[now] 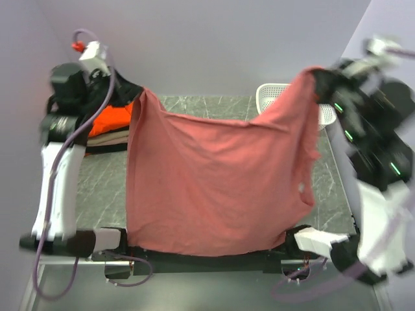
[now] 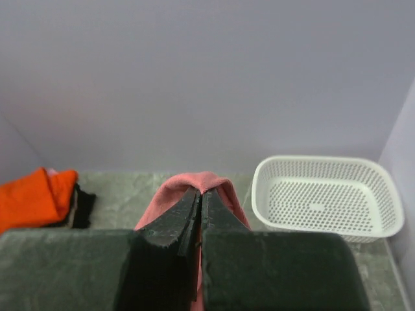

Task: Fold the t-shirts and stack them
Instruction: Flatten the tshirt out

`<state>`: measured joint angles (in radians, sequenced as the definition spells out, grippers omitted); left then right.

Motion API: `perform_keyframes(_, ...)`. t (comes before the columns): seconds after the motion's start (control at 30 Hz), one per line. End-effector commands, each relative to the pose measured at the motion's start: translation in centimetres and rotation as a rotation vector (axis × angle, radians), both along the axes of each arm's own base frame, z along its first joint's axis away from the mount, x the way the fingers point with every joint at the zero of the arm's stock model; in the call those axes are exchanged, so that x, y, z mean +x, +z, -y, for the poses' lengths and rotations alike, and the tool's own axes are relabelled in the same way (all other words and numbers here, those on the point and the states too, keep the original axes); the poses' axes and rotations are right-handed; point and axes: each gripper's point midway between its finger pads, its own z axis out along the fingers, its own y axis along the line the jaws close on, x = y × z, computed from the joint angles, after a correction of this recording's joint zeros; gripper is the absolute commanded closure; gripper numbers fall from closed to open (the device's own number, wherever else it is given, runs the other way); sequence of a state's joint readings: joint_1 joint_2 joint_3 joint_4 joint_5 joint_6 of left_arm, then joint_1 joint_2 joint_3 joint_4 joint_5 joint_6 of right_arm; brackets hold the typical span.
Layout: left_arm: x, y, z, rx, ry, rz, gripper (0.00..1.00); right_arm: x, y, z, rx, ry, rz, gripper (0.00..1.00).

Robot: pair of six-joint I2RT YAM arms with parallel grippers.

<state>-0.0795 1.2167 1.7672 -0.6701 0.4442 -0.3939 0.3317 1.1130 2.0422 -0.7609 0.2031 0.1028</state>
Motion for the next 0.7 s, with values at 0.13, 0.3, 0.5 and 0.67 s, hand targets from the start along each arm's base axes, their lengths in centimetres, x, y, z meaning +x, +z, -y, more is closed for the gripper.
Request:
perform_keyframes(0.13,7.3,0.6,-1.5,0.072,0.103,0.030,0.99,11.4,1.1,-3.5,0.045,0.120,-0.011,1.00)
perform_keyframes(0.3,8.3,7.6,-1.0,0.057,0.081,0.216,0.99,11.7,6.2,-3.8,0.115,0.200,0.143,1.00)
perform_keyframes(0.5,5.0,13.8,-1.1,0.069,0.067,0.443,0.99,7.0,11.3,-3.5,0.123,0.288,0.334,1.00)
perform_keyframes(0.67,1.4,13.1,-1.0,0.110,0.044,0.527,0.99,4.5,9.5,-3.9,0.068,0.321,0.312,1.00)
